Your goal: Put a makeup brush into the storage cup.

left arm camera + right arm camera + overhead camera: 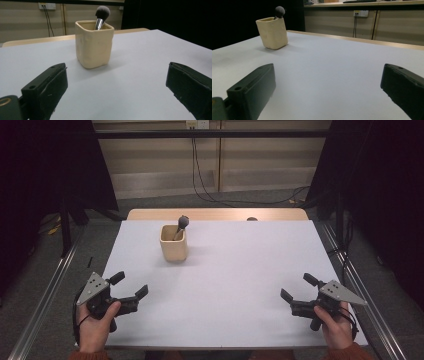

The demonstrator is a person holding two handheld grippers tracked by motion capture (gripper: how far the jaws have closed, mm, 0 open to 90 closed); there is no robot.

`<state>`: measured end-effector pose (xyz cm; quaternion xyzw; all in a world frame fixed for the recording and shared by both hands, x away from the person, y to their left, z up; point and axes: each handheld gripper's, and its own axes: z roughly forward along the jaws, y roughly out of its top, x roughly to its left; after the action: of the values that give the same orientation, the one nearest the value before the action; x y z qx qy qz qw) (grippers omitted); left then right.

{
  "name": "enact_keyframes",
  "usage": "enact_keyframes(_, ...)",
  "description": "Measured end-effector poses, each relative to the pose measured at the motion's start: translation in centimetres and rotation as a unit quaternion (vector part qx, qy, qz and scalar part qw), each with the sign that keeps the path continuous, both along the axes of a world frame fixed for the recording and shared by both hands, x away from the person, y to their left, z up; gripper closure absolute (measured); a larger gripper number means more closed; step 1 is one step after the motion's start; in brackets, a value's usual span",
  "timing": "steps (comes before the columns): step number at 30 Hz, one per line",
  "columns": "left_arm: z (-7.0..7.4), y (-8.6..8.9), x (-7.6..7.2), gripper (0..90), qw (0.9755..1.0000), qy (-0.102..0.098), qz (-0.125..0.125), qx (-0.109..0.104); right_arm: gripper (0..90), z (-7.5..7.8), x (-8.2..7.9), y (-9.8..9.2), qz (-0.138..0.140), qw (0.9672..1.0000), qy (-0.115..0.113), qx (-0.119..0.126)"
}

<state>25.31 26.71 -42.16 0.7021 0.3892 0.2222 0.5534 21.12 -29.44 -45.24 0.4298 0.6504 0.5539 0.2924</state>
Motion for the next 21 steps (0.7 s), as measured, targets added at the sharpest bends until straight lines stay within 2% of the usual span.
enact_keyframes(4, 0.0, 0.3, -0.6, 3.9, 1.0000, -0.001, 0.005, -0.004, 0.0, 0.0, -0.1, 0.0, 0.000, 1.0000, 0.000, -0.001)
enact_keyframes(9, -0.7, 0.6, -1.0, 3.9, 1.0000, -0.004, -0.001, 0.006, 0.0, 0.0, -0.1, 0.0, 0.001, 1.0000, 0.000, -0.004)
enact_keyframes(14, -0.9, 0.9, -1.4, 3.9, 0.9999, -0.011, 0.011, 0.000, 0.0, -0.1, -0.1, 0.1, 0.004, 1.0000, 0.000, -0.006)
enact_keyframes(21, -1.0, 1.1, -1.7, 3.1, 0.9998, -0.017, 0.009, 0.009, 0.0, -0.1, 0.1, 0.1, 0.007, 0.9999, 0.001, -0.010)
